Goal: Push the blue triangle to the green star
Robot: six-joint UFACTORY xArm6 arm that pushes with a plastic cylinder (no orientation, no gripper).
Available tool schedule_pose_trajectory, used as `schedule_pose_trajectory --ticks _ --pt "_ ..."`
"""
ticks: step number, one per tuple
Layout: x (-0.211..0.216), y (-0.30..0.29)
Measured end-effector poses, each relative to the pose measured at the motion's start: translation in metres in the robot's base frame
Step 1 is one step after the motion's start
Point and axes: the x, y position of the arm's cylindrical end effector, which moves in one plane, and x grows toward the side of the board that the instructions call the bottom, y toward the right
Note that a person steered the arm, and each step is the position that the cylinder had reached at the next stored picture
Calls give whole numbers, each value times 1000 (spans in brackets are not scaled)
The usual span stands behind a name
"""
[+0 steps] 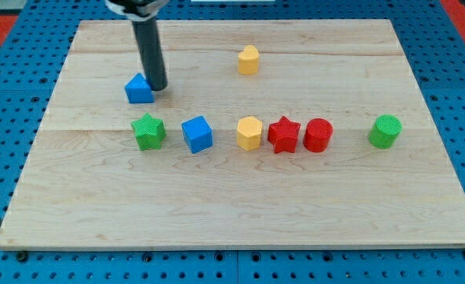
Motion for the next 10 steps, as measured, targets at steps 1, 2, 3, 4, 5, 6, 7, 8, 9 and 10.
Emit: schedule_pose_trajectory --ticks 1,2,3,4,5,6,7,8,9,10 --pt "-14 -29" --pt "-17 -60" --pt "16 -67" --pt "1 -63" --pt "-29 -56" --pt "-24 -14" --pt "-7 -35" --pt "23 -37" --pt "41 -37" --pt "42 -48"
